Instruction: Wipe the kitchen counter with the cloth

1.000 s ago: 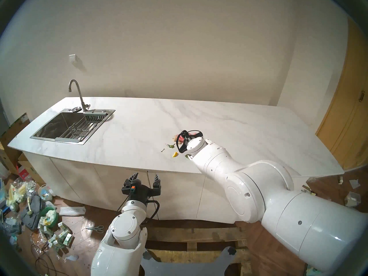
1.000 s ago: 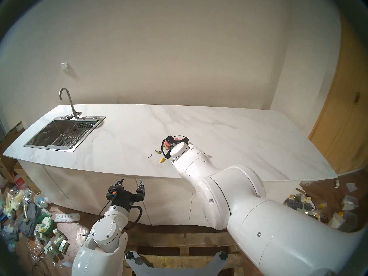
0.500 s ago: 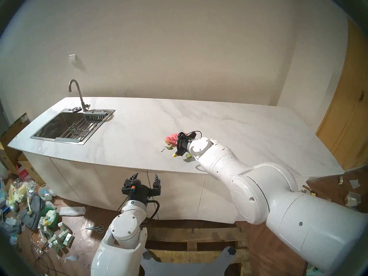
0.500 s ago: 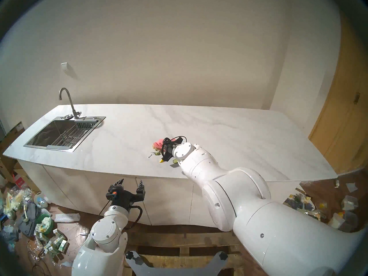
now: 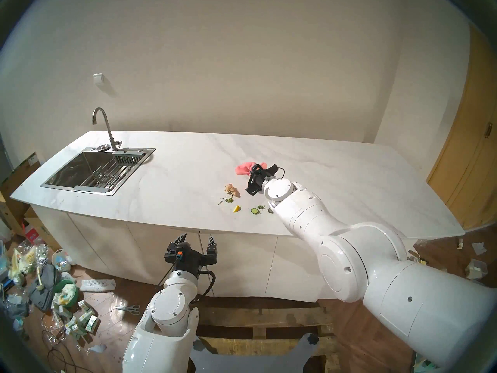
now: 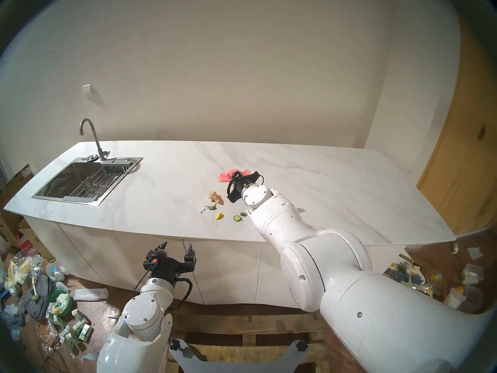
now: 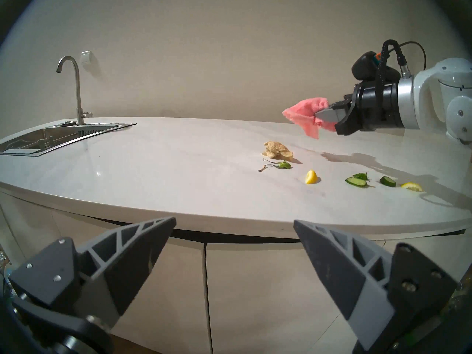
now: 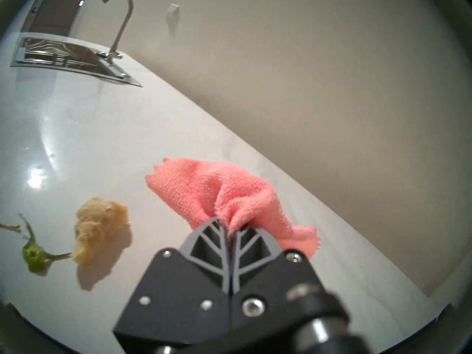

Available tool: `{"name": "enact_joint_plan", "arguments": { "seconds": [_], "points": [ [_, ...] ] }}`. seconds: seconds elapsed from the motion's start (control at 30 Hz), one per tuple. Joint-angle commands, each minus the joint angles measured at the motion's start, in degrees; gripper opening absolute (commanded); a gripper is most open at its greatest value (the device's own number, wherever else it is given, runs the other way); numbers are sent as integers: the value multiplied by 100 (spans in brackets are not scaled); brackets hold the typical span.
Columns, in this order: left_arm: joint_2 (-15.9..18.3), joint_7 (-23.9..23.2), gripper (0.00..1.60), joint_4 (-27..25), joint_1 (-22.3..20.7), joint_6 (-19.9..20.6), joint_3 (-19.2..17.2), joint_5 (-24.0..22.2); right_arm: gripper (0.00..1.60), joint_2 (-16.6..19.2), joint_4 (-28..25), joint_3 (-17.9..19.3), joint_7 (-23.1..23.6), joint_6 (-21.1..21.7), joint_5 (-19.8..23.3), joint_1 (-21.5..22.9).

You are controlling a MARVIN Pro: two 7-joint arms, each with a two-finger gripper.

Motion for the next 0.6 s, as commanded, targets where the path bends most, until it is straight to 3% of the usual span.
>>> {"name": "enact_joint_plan", "arguments": {
  "seconds": [0.0, 0.33, 0.57],
  "points": [
    [0, -13, 160, -151, -38, -41, 11, 0, 0, 291, -630, -169, -219, -361, -235, 23],
    [-1, -8, 160, -130, -49, -39, 12, 0, 0, 1007, -1242, -643, -68, -545, -870, 10],
    [-1, -4, 160, -114, -57, -39, 13, 0, 0, 1467, -1575, -857, 528, -571, -1123, 5]
  ]
}}
